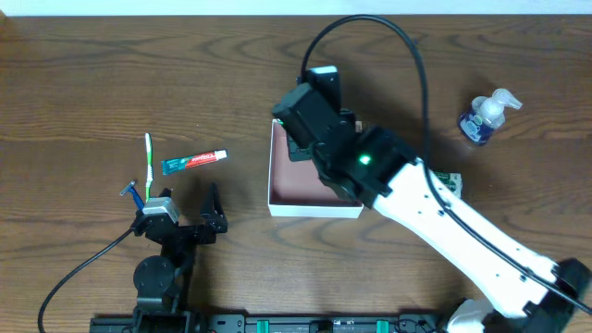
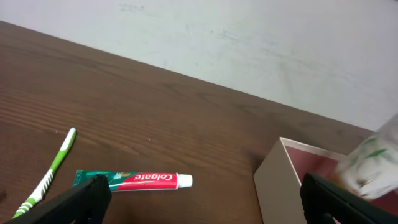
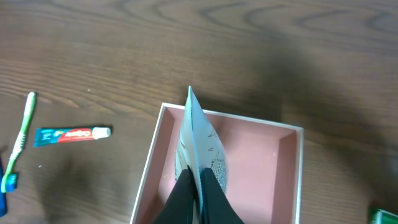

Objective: Pack container
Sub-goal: 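Lift the Pantene tube and carry it over the pink box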

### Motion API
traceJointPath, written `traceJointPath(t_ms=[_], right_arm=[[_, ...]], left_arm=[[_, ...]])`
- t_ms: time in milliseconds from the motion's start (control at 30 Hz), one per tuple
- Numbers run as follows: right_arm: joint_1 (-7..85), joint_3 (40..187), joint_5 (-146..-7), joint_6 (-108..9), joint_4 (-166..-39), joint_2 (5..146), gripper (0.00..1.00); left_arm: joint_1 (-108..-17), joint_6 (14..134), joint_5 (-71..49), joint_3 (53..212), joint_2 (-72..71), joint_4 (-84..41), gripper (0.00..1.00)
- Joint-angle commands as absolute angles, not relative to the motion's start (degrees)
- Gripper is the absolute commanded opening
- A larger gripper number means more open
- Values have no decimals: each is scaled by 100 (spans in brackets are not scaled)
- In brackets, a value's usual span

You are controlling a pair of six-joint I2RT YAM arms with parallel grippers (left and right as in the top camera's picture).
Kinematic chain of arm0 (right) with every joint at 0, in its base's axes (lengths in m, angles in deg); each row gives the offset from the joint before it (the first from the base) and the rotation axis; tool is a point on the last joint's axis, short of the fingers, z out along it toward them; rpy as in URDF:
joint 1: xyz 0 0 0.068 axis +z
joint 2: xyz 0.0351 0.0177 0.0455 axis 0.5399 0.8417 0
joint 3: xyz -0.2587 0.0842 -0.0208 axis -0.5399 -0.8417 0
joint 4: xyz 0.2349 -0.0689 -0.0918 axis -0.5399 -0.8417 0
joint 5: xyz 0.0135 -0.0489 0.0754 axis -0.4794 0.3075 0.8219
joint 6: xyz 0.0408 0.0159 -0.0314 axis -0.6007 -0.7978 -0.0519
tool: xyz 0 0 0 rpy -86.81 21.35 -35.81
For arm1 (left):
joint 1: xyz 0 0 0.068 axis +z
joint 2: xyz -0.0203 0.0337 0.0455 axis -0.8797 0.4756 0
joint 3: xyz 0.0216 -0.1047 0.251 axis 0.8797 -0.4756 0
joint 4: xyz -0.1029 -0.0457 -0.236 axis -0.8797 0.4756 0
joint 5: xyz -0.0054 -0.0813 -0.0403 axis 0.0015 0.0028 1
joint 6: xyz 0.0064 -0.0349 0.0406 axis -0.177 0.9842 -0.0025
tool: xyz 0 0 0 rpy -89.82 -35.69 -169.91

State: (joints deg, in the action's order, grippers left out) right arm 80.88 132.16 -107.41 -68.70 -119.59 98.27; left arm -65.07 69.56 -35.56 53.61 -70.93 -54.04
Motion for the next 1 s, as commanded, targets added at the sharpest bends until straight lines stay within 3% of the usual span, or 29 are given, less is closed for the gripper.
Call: traceJointPath(t_ms=[0,967], right_arm=[[8123,13411,-10867,-7041,-11732,9915,1],[8029,13411,-10832,-7557,-10877,11034,1]], left_arm=[[-6478,6906,-3558,5273,-7086,-5192,98],[-6478,6906,-3558,5273,-7086,-5192,98]])
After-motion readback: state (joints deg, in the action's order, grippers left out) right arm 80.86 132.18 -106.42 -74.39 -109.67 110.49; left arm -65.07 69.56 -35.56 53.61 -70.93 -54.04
